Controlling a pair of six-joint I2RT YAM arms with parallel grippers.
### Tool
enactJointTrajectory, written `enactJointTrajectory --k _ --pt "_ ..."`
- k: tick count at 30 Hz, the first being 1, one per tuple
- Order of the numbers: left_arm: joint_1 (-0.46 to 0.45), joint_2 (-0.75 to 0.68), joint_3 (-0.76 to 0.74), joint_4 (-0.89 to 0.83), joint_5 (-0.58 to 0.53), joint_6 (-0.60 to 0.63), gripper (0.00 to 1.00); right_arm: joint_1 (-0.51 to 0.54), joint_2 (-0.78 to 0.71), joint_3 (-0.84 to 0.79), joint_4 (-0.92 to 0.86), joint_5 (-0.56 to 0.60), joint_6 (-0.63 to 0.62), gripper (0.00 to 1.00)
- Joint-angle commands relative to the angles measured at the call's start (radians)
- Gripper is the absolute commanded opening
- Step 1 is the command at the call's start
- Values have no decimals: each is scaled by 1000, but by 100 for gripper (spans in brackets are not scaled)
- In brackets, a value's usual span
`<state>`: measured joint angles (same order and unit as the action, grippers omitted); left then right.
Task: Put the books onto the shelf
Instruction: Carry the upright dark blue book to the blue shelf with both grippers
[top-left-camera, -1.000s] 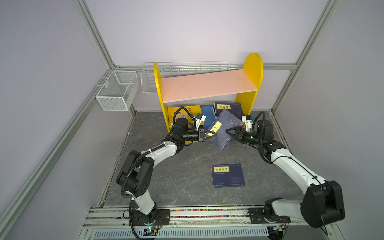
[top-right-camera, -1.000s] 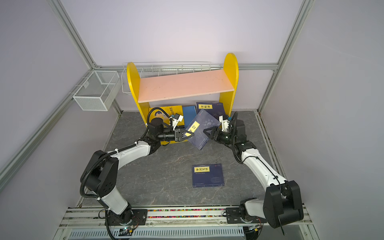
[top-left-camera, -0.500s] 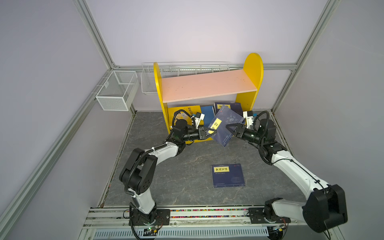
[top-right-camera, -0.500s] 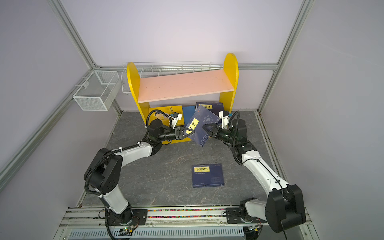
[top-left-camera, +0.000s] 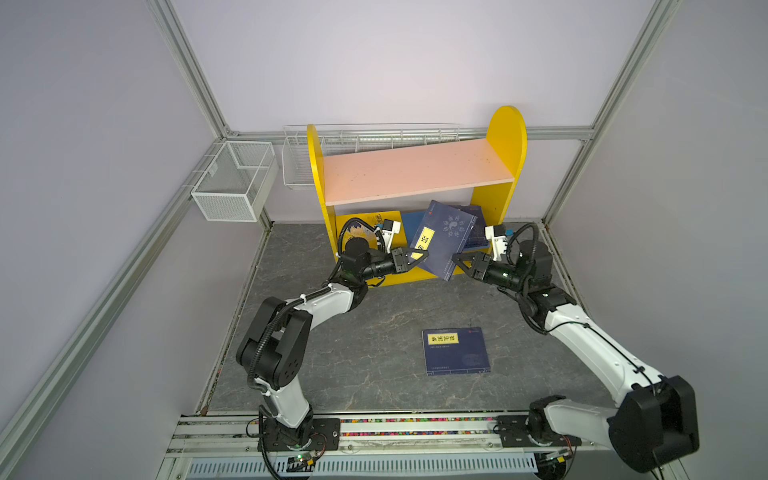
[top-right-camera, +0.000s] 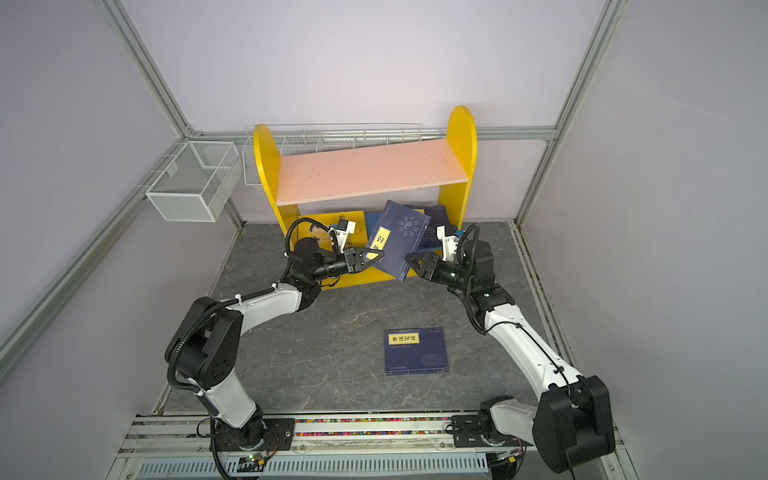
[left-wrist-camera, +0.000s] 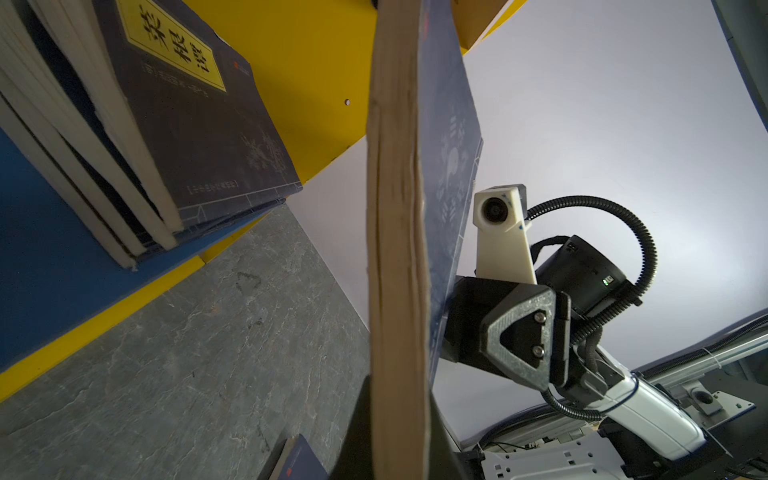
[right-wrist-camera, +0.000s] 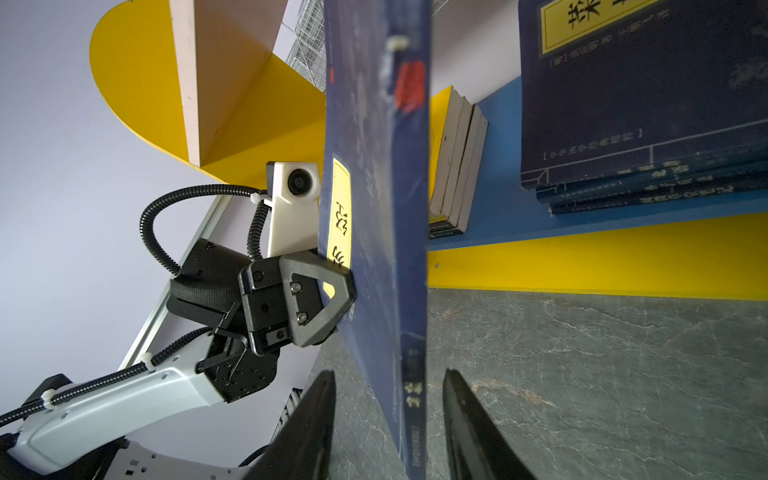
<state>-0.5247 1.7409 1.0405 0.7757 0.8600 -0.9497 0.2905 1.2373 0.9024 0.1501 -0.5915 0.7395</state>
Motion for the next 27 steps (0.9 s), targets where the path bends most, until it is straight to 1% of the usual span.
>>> enactJointTrajectory --k 1,6,9,11,15,17,19,20,21,23,24,25,27 --pt "0 -51 -11 39 -5 2 0 5 15 -17 60 -9 -2 45" --pt "-1 -58 -16 20 -2 17 0 6 29 -4 79 -9 -6 44" --pt "-3 -59 -14 17 5 20 0 8 43 1 109 -14 5 38" --pt "-7 -60 -11 -6 8 31 0 9 58 7 129 -24 17 31" --pt "-11 -73 -5 -86 -4 83 0 21 81 10 183 -37 45 21" --pt "-14 -85 7 -163 -23 128 0 28 90 13 194 -30 55 15" --pt "-22 -103 26 -285 -69 207 0 30 101 12 211 -11 73 13" --pt "-29 -112 37 -350 -103 250 0 29 107 10 218 -1 78 11" --pt "-38 -125 54 -453 -167 304 0 29 112 13 223 14 81 11" --pt "-61 -158 76 -611 -327 409 14 26 128 27 224 45 83 9" --pt "-77 -182 76 -672 -447 446 20 20 138 38 224 63 86 9" --pt "-91 -208 74 -725 -556 485 24 14 147 49 225 81 90 8" --pt "-115 -261 54 -785 -772 522 29 -2 164 67 241 107 105 8"
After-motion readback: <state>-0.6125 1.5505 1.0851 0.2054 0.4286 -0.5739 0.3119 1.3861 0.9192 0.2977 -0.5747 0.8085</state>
